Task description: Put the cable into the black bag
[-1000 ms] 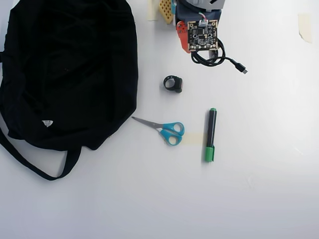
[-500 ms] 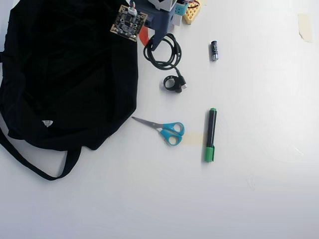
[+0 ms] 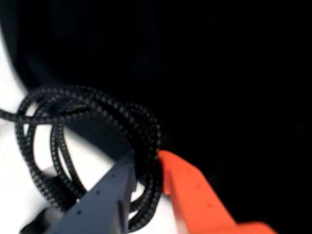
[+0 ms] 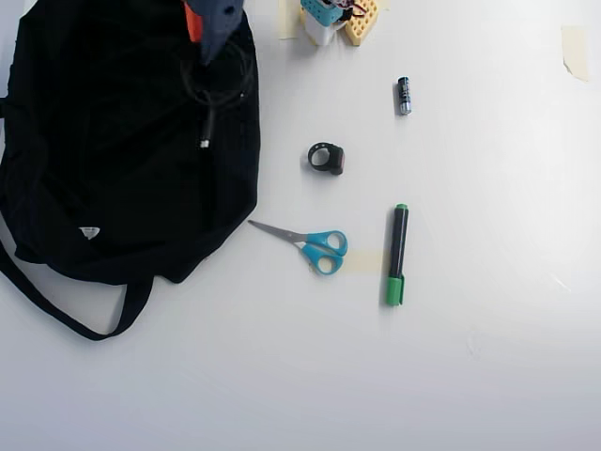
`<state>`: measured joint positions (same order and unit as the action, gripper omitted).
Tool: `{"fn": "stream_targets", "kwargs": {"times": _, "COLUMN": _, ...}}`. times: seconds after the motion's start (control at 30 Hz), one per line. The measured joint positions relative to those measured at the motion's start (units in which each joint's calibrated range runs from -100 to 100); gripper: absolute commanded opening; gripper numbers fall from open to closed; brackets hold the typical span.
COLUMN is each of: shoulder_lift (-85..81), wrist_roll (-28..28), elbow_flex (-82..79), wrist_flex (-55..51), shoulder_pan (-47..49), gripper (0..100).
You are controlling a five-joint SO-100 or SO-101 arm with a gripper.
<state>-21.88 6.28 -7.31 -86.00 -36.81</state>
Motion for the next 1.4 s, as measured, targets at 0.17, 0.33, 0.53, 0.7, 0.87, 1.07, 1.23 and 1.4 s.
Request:
{"fn": "stream_targets", "kwargs": {"times": 0.17, "shoulder_lift": 10.79, "wrist_roll": 0.1, "elbow_flex": 0.08, "wrist_flex": 10.56, "shoulder_pan": -13.59, "gripper": 2}}
{"fn": "stream_targets", "kwargs": {"times": 0.33, "shoulder_lift": 30.97, "wrist_roll": -0.34, "elbow_flex": -0.08, "wrist_flex": 24.9, "shoulder_pan": -19.99, "gripper": 2}}
{"fn": "stream_targets", "kwargs": {"times": 0.53, "shoulder_lift": 32.54, "wrist_roll": -0.29, "elbow_flex": 0.0, "wrist_flex": 27.31, "shoulder_pan": -21.31, "gripper": 19}}
{"fn": "stream_targets", "kwargs": {"times": 0.7, "shoulder_lift": 32.54, "wrist_roll": -0.29, "elbow_flex": 0.0, "wrist_flex": 27.31, "shoulder_pan": -20.5, "gripper": 23}}
{"fn": "stream_targets", "kwargs": {"times": 0.87, "shoulder_lift": 17.02, "wrist_roll": -0.24, "elbow_flex": -0.55, "wrist_flex": 17.17, "shoulder_pan": -15.58, "gripper": 22}}
{"fn": "stream_targets", "kwargs": {"times": 1.07, "shoulder_lift": 3.99, "wrist_roll": 2.34, "elbow_flex": -2.12, "wrist_flex": 11.16, "shoulder_pan": 9.48, "gripper": 2}}
{"fn": "stream_targets", "kwargs": {"times": 1.23, "shoulder_lift": 1.25, "wrist_roll": 3.37, "elbow_flex": -2.36, "wrist_flex": 11.16, "shoulder_pan": 26.3, "gripper": 2}}
{"fn": "stream_targets", "kwargs": {"times": 1.4, "shoulder_lift": -1.41, "wrist_roll": 3.17, "elbow_flex": -3.3, "wrist_flex": 11.08, "shoulder_pan": 35.34, "gripper": 2}}
